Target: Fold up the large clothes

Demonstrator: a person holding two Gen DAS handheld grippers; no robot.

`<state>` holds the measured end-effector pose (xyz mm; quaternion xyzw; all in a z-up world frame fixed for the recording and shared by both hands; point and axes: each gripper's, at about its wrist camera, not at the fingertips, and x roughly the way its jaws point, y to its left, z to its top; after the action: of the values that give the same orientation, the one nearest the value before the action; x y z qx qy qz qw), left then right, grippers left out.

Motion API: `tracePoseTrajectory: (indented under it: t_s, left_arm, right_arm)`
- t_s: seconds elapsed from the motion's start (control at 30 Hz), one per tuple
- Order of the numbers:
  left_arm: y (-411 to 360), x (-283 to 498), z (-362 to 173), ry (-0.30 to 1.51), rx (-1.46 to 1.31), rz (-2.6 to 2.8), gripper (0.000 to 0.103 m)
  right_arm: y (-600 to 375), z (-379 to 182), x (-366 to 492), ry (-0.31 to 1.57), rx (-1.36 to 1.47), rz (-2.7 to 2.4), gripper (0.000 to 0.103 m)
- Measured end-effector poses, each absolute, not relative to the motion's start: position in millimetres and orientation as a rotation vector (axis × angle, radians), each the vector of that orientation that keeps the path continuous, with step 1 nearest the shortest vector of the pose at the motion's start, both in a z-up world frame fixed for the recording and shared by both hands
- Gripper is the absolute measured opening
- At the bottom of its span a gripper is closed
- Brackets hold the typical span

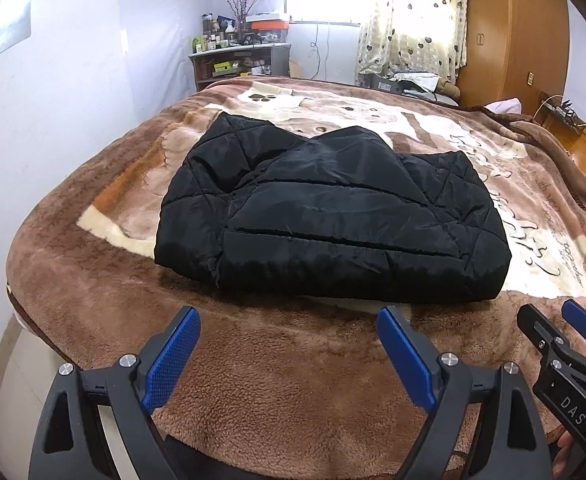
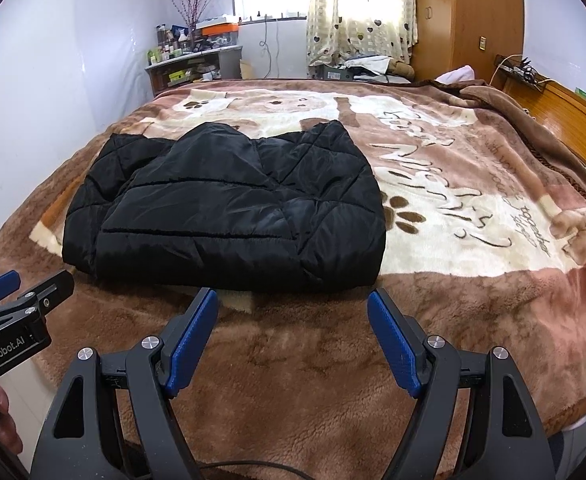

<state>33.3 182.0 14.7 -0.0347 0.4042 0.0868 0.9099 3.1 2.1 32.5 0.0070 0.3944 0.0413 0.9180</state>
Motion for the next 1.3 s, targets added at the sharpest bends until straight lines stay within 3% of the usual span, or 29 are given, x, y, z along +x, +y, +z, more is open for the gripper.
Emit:
tracePoseTrajectory:
  t_s: [1.3]
  left_arm:
    - [171, 27, 17, 0.814, -0.03, 0.218, 0.09]
  right_arm:
    - [11, 33, 2, 0.821, 0.01, 0.091, 0.077]
